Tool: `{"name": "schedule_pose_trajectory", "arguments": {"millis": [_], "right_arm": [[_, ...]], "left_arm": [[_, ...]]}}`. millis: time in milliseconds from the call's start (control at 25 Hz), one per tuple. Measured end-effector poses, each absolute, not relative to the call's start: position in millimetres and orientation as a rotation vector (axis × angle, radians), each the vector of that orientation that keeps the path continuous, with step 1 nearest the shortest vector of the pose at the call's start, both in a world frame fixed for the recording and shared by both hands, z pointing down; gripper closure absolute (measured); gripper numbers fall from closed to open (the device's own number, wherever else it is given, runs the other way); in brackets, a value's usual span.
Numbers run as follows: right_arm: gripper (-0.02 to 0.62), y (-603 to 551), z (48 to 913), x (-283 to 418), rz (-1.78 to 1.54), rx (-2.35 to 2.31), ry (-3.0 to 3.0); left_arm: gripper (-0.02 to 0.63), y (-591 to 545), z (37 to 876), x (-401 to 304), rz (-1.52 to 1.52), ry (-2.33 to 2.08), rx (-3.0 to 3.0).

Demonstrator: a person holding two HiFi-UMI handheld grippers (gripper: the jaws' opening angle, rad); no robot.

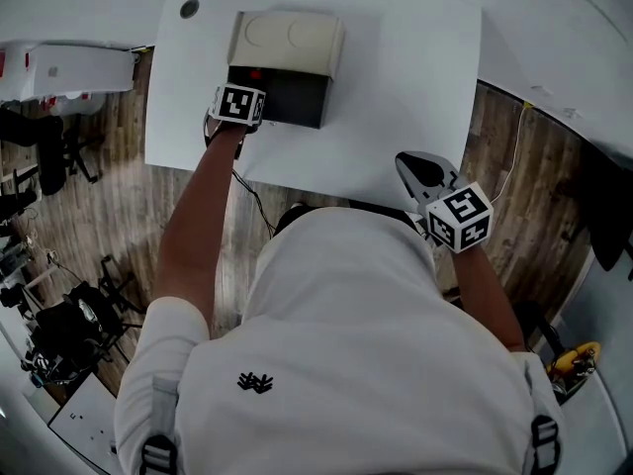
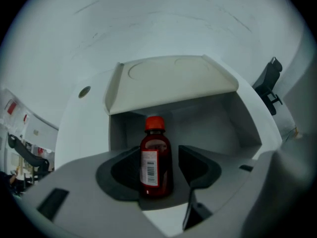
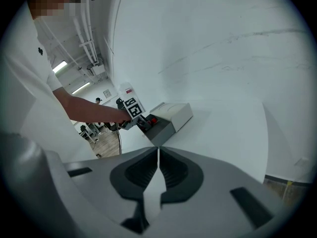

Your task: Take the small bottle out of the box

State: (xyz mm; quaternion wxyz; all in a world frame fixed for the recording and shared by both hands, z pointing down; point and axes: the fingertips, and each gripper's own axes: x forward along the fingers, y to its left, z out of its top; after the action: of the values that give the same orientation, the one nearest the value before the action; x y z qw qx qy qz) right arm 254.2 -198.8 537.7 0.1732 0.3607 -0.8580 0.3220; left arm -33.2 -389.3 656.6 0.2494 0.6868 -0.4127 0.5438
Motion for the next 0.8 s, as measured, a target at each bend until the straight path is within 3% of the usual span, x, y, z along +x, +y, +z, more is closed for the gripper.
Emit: {"name": "schedule_pose_trajectory", "arguments": {"millis": [280,800], "right_arm": [[0.581,-198.8,540.1,260.5,0.931,1.024,-2.418],[0.581,-207.4,538.1,248.7,0.877,0.971,-2.436]], "left_arm": [[0.388,-392.1,666.1,-35.6,1.593,-1.106,1.872],[0.397,-382.3,641.1,-21.3,1.418,-1.122,1.994]]}}
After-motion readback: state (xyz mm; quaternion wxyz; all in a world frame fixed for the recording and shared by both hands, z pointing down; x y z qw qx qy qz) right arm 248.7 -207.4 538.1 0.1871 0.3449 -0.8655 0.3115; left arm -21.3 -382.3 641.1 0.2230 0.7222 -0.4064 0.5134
